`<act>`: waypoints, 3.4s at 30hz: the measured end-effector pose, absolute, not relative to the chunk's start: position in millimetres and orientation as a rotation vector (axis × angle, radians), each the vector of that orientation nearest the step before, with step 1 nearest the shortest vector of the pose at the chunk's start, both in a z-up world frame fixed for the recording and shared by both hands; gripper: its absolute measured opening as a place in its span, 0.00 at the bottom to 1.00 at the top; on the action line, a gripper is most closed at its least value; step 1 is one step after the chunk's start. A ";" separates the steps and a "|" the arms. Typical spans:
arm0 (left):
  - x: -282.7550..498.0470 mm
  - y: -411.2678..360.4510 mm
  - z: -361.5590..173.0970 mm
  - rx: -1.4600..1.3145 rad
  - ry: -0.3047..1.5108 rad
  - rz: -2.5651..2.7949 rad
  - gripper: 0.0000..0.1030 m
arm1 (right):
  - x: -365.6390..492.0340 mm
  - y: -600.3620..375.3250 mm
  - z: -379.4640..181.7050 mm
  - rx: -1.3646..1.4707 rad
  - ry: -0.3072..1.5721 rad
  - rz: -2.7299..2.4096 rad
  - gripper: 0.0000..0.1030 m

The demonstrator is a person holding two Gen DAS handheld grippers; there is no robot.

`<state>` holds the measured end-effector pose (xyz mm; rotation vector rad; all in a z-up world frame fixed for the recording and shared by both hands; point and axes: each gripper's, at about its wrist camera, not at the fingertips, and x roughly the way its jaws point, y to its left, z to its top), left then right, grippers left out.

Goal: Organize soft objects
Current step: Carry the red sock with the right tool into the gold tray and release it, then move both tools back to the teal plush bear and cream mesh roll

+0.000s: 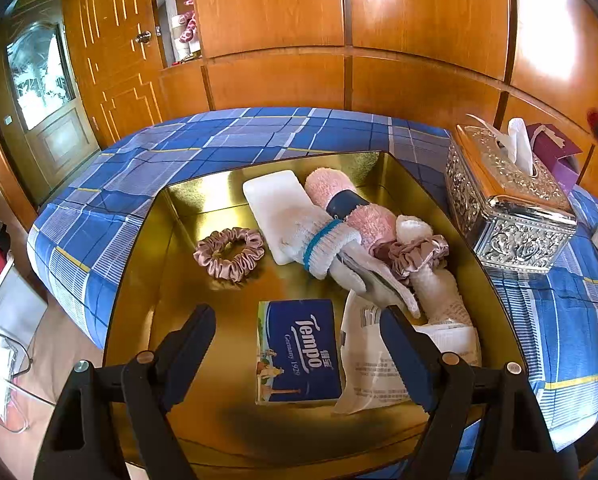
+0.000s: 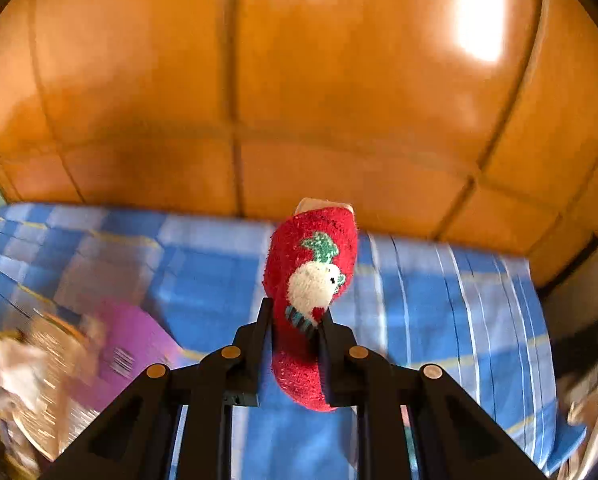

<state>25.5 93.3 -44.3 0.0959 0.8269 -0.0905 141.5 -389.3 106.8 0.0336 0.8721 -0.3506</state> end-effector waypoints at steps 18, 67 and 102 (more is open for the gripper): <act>33.9 120.3 -40.8 0.063 0.812 -0.015 0.82 | 77.6 -87.0 86.5 -0.280 0.793 0.598 0.17; 26.9 127.1 -22.7 0.028 0.734 -0.008 0.84 | 39.2 -74.2 -5.1 -0.143 0.920 0.539 0.41; -23.6 5.9 16.4 0.217 0.649 -0.542 0.84 | -25.4 -484.0 19.1 0.514 0.713 -0.487 0.41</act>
